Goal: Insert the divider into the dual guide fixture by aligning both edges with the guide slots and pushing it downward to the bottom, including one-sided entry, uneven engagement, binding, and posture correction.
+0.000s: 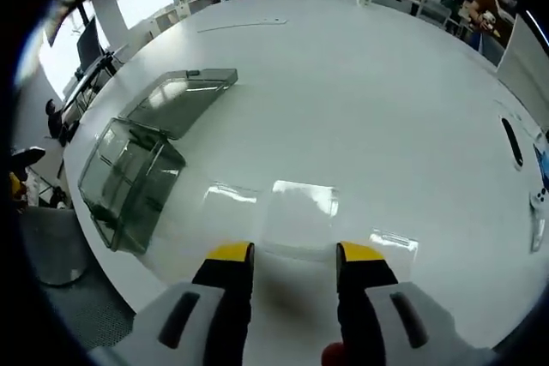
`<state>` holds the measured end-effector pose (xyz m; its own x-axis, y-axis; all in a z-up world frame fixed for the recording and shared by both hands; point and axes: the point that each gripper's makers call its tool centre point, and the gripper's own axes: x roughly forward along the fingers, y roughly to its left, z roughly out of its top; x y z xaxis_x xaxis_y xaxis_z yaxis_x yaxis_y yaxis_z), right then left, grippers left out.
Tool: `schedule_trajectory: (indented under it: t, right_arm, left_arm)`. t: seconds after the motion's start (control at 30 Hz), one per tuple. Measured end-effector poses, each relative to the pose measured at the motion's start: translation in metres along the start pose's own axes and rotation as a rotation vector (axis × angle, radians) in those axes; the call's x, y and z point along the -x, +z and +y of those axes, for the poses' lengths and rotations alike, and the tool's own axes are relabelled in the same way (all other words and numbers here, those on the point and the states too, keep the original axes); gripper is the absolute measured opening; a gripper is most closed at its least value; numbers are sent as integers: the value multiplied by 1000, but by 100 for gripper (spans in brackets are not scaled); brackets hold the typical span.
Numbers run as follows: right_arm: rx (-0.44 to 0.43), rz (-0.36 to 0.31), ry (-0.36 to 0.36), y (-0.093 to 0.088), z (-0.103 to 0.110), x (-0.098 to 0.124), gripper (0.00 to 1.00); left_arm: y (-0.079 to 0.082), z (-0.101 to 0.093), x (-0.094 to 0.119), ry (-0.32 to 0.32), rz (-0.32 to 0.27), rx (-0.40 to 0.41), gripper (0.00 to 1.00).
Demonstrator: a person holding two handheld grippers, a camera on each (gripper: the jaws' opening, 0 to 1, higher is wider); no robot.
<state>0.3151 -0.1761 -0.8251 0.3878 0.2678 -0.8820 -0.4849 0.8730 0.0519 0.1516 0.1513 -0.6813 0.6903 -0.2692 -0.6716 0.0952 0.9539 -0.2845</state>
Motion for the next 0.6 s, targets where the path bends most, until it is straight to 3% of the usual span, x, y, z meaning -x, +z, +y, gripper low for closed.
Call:
schedule_trajectory:
  t: [0.6]
  right_arm:
    - [32,28,-51,-2,-1,-1,33]
  left_arm:
    - [-1,1,0,-1,4,0,77]
